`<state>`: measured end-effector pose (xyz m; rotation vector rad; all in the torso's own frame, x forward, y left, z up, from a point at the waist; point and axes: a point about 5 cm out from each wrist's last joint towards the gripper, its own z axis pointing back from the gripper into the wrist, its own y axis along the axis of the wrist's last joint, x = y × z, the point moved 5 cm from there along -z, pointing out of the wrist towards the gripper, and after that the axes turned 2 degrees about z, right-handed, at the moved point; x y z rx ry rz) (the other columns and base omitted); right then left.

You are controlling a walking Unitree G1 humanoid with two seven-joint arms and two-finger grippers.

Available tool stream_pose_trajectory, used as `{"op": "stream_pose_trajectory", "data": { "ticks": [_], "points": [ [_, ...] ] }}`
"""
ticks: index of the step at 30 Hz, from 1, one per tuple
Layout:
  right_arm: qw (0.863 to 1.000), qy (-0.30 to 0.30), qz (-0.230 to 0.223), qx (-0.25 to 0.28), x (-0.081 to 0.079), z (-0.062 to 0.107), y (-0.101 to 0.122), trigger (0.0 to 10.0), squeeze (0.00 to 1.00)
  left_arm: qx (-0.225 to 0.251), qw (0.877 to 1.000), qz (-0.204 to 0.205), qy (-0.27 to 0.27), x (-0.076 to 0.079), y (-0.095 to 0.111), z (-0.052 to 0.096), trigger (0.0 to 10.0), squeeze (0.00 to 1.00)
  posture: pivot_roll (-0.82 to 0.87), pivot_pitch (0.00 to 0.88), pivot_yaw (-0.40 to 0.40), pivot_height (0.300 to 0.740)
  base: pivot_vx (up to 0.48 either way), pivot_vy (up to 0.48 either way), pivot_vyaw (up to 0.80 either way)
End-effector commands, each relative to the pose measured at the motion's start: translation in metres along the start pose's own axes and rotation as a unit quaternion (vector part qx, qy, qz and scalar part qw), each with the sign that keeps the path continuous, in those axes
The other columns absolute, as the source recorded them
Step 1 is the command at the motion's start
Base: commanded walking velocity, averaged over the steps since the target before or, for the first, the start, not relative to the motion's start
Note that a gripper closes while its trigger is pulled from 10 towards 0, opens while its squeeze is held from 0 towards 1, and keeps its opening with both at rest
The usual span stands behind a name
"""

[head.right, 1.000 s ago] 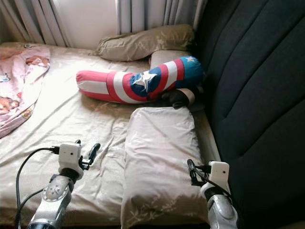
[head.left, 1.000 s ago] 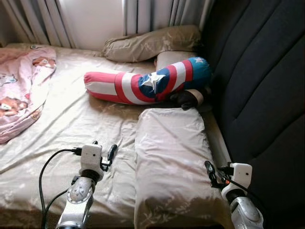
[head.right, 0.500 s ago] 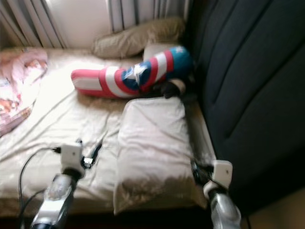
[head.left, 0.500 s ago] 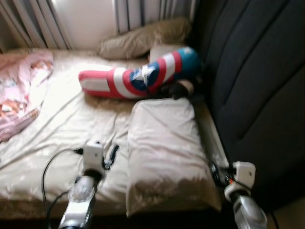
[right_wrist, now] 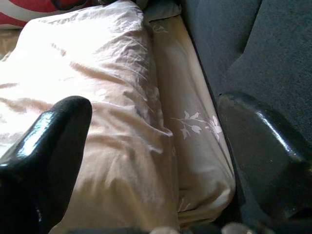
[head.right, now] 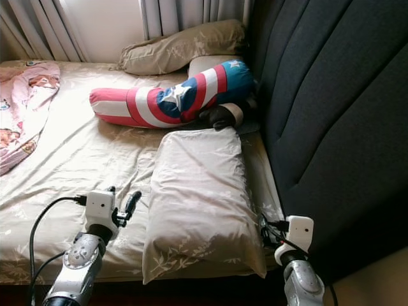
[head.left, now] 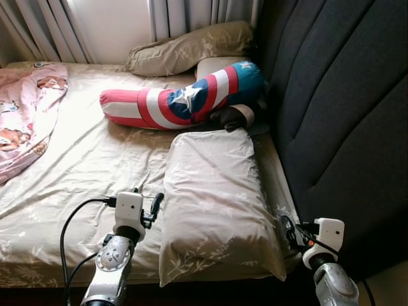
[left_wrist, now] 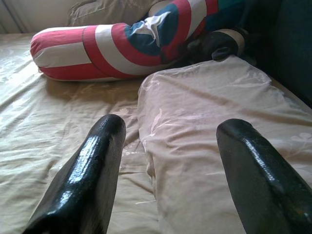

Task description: Clean up the room

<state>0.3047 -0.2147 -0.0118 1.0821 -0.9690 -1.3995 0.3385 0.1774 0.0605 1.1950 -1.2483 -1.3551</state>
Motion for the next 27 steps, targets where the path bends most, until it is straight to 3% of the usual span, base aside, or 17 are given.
{"op": "stream_pose_trajectory", "data": {
  "ticks": [1, 27],
  "points": [
    [1.0, 0.001, 0.006, -0.002, 0.0007, -0.0008, 0.0006, 10.0, 0.0, -0.005, 1.0, -0.001, 0.002, -0.0024, -0.0011, 0.0003, 10.0, 0.0, 0.03, 0.013, -0.063, 0.74, 0.0, 0.0, 0.0],
    [1.0, 0.0, 0.009, 0.0, -0.0004, -0.0008, 0.0005, 10.0, 0.0, -0.002, 1.0, 0.0, 0.0, -0.0025, 0.0001, 0.0003, 10.0, 0.0, 0.03, 0.03, -0.065, 0.74, 0.282, 0.0, 0.0]
  ]
}}
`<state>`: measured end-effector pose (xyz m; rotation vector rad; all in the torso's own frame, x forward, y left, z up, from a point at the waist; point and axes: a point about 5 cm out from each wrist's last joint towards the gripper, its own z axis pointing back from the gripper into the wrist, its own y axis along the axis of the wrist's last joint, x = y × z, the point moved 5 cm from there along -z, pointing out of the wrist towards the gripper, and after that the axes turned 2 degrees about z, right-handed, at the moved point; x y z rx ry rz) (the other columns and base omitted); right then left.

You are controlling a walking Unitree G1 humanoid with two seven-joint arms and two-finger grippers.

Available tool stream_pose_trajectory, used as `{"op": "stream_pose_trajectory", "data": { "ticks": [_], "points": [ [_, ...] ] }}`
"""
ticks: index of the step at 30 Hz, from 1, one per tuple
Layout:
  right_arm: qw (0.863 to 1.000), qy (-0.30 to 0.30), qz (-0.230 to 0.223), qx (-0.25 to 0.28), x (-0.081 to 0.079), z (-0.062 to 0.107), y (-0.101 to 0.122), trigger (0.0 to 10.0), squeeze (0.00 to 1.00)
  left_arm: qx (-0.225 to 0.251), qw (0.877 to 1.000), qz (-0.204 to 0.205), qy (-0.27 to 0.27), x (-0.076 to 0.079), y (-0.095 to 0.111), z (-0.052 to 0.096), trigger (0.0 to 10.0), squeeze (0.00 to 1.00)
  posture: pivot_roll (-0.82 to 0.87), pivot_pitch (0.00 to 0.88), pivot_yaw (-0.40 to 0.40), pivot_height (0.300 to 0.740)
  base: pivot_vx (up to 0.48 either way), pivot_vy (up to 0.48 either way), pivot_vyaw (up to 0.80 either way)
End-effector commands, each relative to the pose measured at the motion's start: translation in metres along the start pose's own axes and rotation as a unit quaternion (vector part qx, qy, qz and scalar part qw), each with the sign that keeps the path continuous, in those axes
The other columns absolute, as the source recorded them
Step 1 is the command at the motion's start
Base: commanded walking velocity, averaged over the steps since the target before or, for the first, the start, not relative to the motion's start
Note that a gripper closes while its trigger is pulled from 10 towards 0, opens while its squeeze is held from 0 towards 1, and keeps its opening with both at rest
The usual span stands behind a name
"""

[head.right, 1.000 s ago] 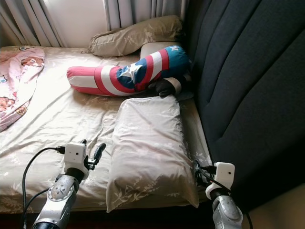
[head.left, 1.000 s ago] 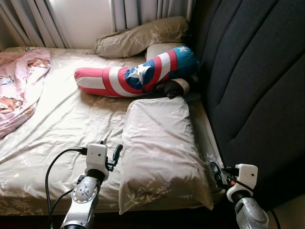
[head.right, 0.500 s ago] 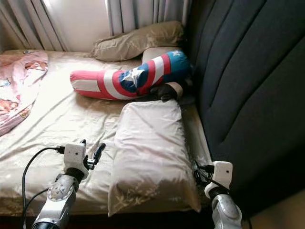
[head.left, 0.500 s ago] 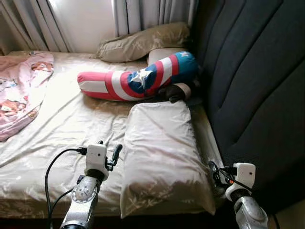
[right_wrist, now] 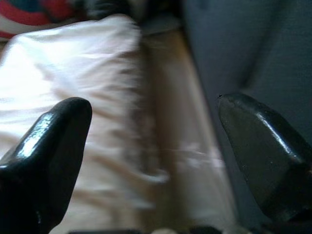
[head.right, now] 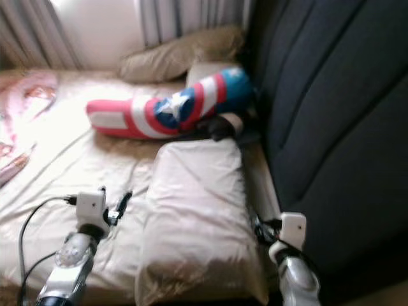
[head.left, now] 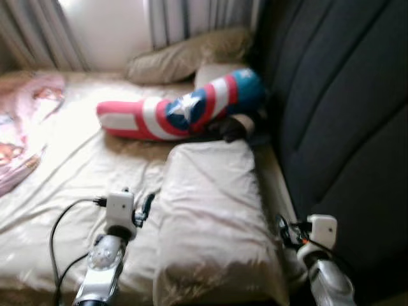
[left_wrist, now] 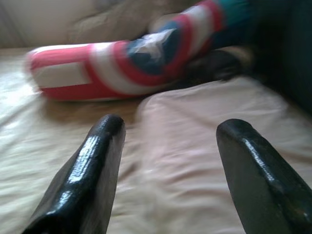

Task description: Clean up the room

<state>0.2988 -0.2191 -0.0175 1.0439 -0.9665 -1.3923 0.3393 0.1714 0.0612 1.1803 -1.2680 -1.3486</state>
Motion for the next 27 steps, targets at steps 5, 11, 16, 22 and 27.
{"op": "stream_pose_trajectory", "data": {
  "ticks": [5, 11, 16, 22, 27],
  "points": [
    [1.0, 0.007, -0.002, 0.013, -0.006, -0.005, 0.008, 10.0, 0.0, -0.004, 1.0, -0.007, 0.006, -0.008, 0.0, 0.002, 10.0, 0.0, 0.03, 0.031, -0.062, 0.74, 0.297, 0.0, 0.0],
    [1.0, 0.022, 0.012, 0.017, -0.01, -0.005, 0.01, 10.0, 0.0, -0.004, 1.0, -0.006, 0.005, -0.008, 0.0, 0.002, 10.0, 0.0, 0.02, 0.033, -0.063, 0.74, 0.287, 0.0, 0.08],
    [0.999, 0.032, 0.022, 0.022, -0.012, -0.005, 0.012, 10.0, 0.0, -0.003, 1.0, -0.004, 0.007, -0.008, 0.0, 0.002, 10.0, 0.0, 0.03, 0.034, -0.064, 0.74, 0.0, 0.0, 0.77],
    [0.999, 0.023, 0.005, 0.023, -0.013, -0.006, 0.012, 10.0, 0.0, 0.0, 1.0, -0.015, 0.006, -0.014, 0.005, -0.001, 10.0, 0.0, 0.03, 0.041, -0.061, 0.74, 0.0, 0.0, 0.0],
    [0.999, 0.023, -0.001, 0.042, -0.016, -0.009, 0.022, 10.0, 0.0, 0.017, 0.999, -0.026, 0.009, -0.021, 0.017, -0.01, 10.0, 0.0, 0.03, 0.039, -0.056, 0.74, 0.0, 0.0, 0.0]
  ]
}}
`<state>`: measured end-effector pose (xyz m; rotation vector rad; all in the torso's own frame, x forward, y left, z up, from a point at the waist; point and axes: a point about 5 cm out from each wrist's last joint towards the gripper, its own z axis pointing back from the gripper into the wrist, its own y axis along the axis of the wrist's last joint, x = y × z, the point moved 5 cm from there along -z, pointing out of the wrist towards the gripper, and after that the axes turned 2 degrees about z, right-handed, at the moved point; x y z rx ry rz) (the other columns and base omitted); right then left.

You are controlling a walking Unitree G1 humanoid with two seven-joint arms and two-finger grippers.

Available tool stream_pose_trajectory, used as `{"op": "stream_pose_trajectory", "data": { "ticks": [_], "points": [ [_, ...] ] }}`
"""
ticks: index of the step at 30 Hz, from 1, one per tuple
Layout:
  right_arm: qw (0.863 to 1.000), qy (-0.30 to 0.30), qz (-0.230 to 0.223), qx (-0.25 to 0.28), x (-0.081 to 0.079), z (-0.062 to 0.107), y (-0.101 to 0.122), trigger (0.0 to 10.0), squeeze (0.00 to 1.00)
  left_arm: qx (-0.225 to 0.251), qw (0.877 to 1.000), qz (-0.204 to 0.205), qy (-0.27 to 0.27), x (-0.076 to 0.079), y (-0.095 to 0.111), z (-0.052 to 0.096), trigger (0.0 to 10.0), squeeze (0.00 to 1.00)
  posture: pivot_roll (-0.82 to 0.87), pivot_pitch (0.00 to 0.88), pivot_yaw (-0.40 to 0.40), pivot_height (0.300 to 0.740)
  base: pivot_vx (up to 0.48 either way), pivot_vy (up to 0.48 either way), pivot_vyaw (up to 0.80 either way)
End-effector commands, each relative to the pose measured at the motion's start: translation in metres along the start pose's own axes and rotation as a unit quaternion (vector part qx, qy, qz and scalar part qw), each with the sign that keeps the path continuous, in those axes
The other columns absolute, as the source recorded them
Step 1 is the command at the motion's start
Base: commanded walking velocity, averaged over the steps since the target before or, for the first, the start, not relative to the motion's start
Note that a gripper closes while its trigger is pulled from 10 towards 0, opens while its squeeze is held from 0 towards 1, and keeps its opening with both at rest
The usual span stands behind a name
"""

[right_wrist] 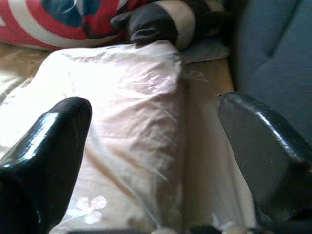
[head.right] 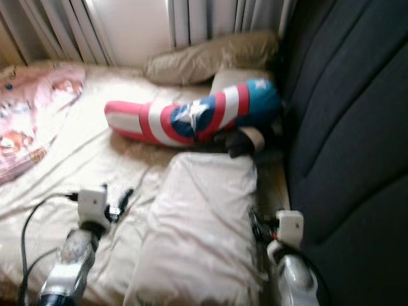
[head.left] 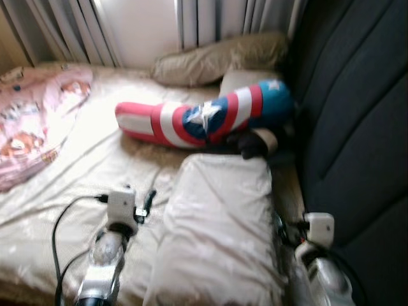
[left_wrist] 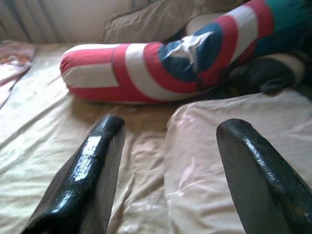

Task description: Clean up the room

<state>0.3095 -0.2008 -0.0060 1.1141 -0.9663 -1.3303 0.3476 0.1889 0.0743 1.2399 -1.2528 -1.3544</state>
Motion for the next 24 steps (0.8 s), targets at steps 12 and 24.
{"op": "stream_pose_trajectory", "data": {
  "ticks": [12, 24],
  "points": [
    [0.998, -0.035, -0.013, 0.044, 0.008, -0.005, 0.021, 10.0, 0.0, 0.025, 0.999, 0.022, -0.006, 0.009, 0.014, -0.01, 10.0, 0.0, 0.02, 0.033, -0.049, 0.74, 0.0, 0.0, 0.0],
    [0.998, -0.041, -0.009, 0.043, 0.01, -0.005, 0.022, 10.0, 0.0, 0.042, 0.999, -0.026, 0.018, -0.021, 0.028, -0.014, 10.0, 0.0, 0.02, 0.011, -0.043, 0.74, 0.0, 0.0, 0.0]
  ]
}}
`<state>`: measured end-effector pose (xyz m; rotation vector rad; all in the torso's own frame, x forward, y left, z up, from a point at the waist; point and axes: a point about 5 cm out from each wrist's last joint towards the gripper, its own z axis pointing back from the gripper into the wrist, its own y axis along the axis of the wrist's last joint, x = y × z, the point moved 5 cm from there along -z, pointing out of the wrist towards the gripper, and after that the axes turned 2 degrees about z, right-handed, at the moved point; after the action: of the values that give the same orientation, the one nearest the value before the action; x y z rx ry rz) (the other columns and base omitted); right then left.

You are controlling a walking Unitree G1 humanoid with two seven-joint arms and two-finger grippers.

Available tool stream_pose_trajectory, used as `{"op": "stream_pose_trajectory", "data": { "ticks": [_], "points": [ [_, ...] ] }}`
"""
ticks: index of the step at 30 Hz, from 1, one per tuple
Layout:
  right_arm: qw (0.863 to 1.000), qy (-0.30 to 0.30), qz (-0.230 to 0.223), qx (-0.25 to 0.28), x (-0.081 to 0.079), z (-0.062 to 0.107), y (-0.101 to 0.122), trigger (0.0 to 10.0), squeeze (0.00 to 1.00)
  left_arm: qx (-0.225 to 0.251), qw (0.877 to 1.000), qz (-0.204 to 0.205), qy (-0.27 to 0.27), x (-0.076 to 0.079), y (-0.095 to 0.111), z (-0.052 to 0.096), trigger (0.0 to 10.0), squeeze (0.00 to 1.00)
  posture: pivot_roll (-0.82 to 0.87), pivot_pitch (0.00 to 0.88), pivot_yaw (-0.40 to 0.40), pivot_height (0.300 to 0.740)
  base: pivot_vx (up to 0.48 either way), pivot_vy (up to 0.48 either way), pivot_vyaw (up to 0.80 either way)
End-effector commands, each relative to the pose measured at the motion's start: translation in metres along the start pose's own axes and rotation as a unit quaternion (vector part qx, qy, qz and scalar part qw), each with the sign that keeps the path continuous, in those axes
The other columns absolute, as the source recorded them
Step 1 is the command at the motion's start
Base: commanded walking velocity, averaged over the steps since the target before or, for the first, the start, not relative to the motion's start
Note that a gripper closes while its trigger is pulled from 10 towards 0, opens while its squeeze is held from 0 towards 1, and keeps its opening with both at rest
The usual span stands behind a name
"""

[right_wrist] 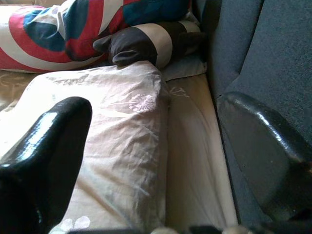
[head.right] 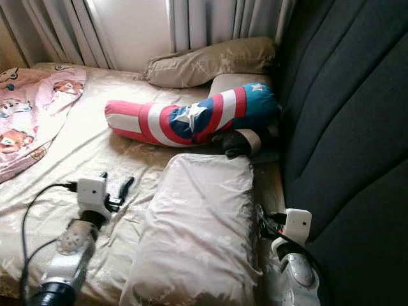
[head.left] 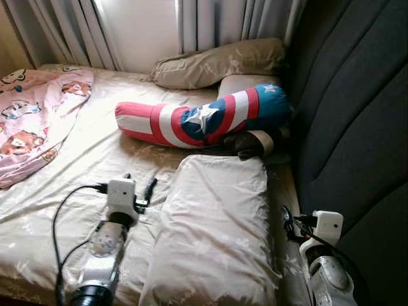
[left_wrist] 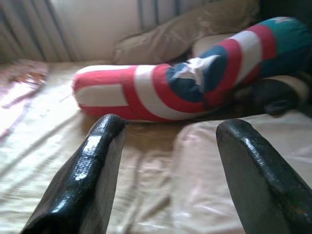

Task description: Clean up the room

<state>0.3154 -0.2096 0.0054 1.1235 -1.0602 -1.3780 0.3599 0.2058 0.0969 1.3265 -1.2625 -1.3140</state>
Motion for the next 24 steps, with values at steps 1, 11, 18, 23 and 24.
{"op": "stream_pose_trajectory", "data": {
  "ticks": [1, 11, 18, 23, 24],
  "points": [
    [1.0, -0.001, 0.001, 0.014, 0.002, -0.004, 0.009, 10.0, 0.0, 0.017, 1.0, -0.016, 0.003, -0.006, 0.011, -0.007, 10.0, 0.0, 0.02, 0.007, -0.042, 0.74, 0.0, 0.0, 0.0],
    [1.0, 0.009, 0.001, 0.018, -0.003, -0.006, 0.012, 10.0, 0.0, -0.007, 0.999, 0.044, -0.009, 0.024, -0.01, 0.002, 10.0, 0.0, 0.02, 0.021, -0.058, 0.74, 0.0, 0.0, 0.0],
    [1.0, 0.01, 0.001, 0.012, -0.002, -0.004, 0.008, 10.0, 0.0, -0.014, 0.998, 0.053, -0.009, 0.031, -0.016, 0.008, 10.0, 0.0, 0.02, 0.036, -0.066, 0.74, 0.0, 0.0, 0.0],
    [1.0, -0.001, 0.009, -0.004, 0.001, -0.003, 0.003, 10.0, 0.0, -0.014, 0.999, 0.051, -0.008, 0.028, -0.015, 0.006, 10.0, 0.0, 0.03, 0.036, -0.066, 0.74, 0.0, 0.0, 0.0],
    [1.0, -0.002, 0.009, -0.008, 0.002, -0.004, 0.002, 10.0, 0.0, -0.014, 0.999, 0.05, -0.008, 0.028, -0.014, 0.006, 10.0, 0.0, 0.03, 0.036, -0.066, 0.74, 0.0, 0.0, 0.0]
  ]
}}
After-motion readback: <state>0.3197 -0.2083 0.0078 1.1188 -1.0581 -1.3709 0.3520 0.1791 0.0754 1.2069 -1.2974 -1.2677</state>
